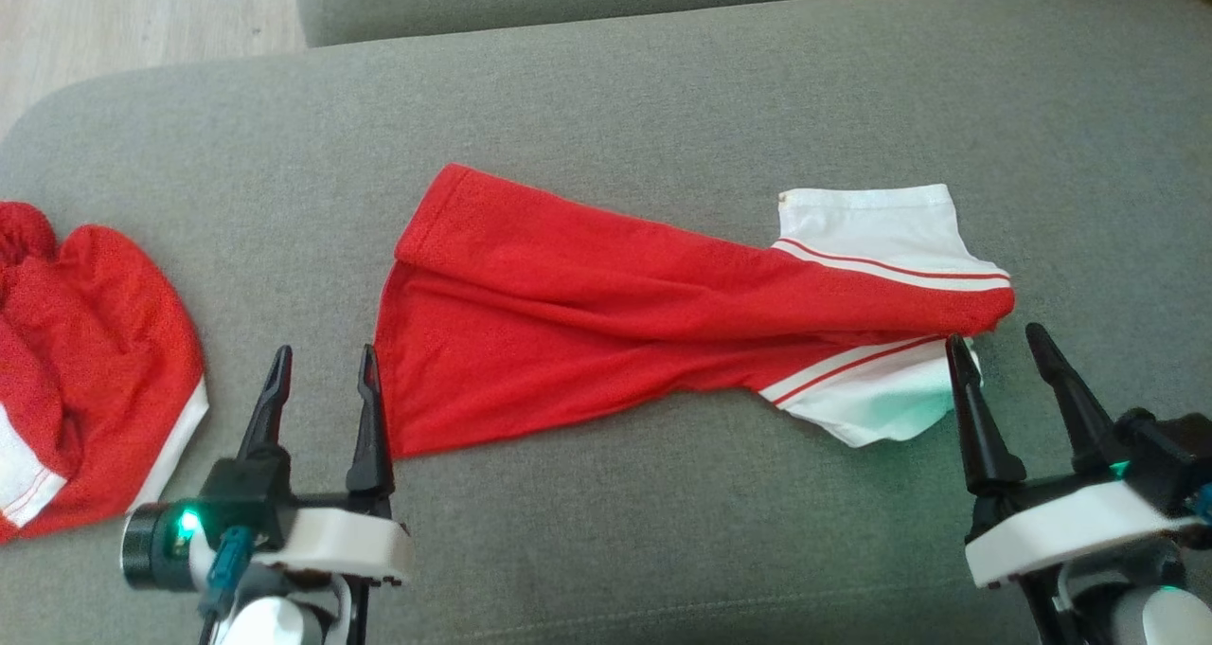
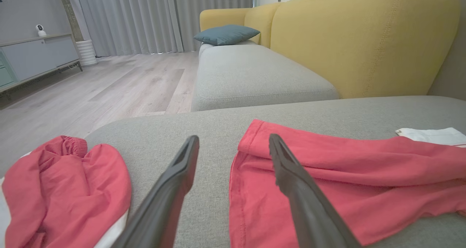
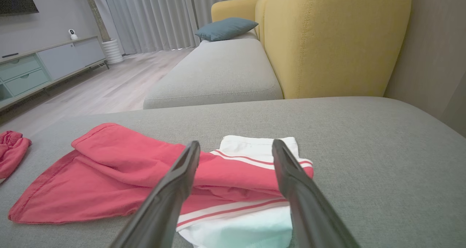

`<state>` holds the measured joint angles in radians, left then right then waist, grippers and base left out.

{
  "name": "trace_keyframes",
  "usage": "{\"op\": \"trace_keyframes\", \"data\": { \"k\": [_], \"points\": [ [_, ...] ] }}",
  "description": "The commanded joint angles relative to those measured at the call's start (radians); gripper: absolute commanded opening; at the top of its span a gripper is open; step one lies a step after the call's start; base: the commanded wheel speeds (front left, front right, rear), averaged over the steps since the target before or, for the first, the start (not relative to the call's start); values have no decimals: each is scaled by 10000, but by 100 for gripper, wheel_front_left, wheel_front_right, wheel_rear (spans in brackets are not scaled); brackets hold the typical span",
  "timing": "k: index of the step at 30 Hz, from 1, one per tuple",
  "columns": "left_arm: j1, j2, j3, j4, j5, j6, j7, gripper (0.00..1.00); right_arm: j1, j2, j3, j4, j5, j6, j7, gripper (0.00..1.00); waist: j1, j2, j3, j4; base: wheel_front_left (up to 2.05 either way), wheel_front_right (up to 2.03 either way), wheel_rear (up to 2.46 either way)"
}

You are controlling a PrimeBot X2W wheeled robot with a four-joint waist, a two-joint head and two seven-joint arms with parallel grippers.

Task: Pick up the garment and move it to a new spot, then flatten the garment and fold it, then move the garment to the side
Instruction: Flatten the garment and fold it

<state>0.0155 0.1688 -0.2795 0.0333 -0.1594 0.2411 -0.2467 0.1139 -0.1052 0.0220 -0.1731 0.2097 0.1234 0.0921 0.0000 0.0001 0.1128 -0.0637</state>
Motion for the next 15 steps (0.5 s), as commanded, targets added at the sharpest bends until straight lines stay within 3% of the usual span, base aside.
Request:
{"op": "trace_keyframes", "data": {
  "k": [1,8,15],
  "points": [
    [-356,154,300,-318,6,78,-13,100,-230,-34,169,-408,-26,73,36,100,0,-1,11,4,0,0,0],
    [-531,203,187,-217,86,109,120,100,-278,-17,128,-409,-3,73,59,100,0,-1,131,75,0,0,0],
    [-876,113,11,876,-268,-194,853,100,-373,-52,234,-172,128,73,79,100,0,-1,547,64,0,0,0]
  ]
}}
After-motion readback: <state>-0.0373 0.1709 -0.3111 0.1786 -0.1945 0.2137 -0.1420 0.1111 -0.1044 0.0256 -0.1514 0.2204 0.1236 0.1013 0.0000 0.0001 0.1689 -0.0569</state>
